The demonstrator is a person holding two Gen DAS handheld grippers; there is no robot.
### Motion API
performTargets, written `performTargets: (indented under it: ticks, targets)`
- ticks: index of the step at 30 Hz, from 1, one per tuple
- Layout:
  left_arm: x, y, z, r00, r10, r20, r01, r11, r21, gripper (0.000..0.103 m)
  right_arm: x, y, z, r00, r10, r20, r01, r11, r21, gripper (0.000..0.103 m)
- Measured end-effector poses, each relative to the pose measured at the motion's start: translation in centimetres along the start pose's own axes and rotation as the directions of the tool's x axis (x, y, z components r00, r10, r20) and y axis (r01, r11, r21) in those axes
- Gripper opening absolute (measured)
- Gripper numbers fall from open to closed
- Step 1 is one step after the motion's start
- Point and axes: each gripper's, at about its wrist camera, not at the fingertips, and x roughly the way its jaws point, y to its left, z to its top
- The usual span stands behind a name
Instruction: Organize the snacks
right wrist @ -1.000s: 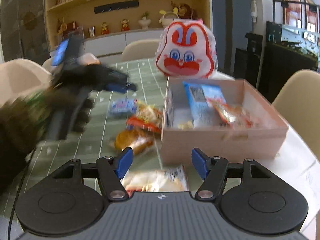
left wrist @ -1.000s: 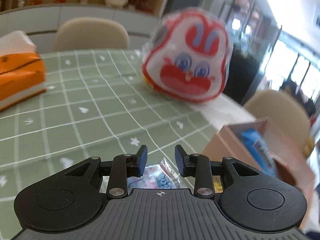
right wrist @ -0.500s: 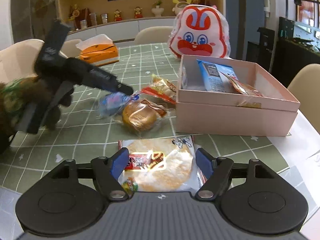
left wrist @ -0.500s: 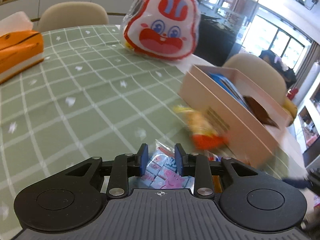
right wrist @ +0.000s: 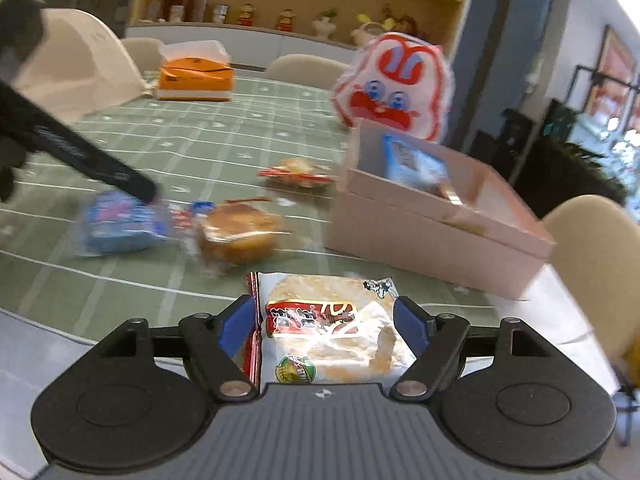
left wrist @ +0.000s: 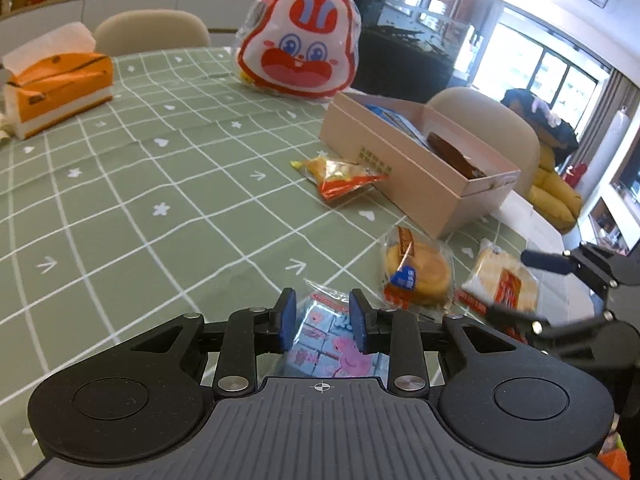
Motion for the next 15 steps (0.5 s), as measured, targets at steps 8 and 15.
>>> performTargets:
  ticks: [8,15]
  targets:
    - [-2.1,-2.2,-1.7,0.999,-0.030,-0.021,0.032,0.992,0.121,0.033,0.6,-2.1,0.5,0.999,0.021,-0.048,-0.013,0.987,0.158,0.077]
    - [-2.2,-4.1,-3.3,0.999,-0.019,-0.026,0.025,0.966,0.259,0.040,0.5,-0.7,1.5,0.999,0.043,-0.016,-0.040,0.983,0.177,0.077]
